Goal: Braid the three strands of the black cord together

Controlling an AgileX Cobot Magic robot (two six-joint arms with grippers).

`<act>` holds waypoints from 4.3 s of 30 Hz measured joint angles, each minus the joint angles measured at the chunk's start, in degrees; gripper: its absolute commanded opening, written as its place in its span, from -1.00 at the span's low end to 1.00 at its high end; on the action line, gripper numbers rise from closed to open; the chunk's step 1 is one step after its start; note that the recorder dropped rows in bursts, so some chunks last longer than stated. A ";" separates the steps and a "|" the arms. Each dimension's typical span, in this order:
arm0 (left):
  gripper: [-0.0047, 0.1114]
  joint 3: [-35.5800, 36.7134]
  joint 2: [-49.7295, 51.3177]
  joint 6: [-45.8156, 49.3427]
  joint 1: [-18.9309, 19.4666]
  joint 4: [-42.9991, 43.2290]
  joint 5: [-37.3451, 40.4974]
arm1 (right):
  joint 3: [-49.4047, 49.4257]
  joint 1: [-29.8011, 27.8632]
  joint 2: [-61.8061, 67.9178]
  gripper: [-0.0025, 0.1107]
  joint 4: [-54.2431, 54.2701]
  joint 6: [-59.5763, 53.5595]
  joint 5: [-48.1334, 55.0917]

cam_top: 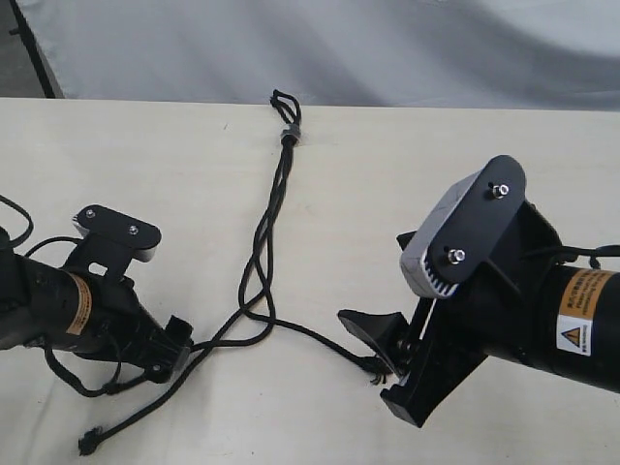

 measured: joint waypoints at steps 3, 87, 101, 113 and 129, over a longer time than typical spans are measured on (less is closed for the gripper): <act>0.76 0.00 -0.75 0.11 0.00 0.00 0.11 | 0.00 0.00 0.00 0.39 0.00 0.00 0.00; 0.76 9.76 -4.22 26.85 0.00 -19.99 -10.59 | -13.18 5.36 22.48 0.39 -8.37 18.80 15.77; 0.76 8.47 -3.28 30.35 6.38 -19.99 -10.09 | -13.18 5.36 22.48 0.39 -8.37 18.80 15.56; 0.76 8.47 -3.28 30.87 5.32 -19.99 -9.74 | -13.18 5.36 22.48 0.39 -8.47 18.45 15.56; 0.16 8.01 0.35 31.58 5.32 -19.99 -11.96 | -13.18 5.31 22.48 0.39 -8.59 17.92 15.37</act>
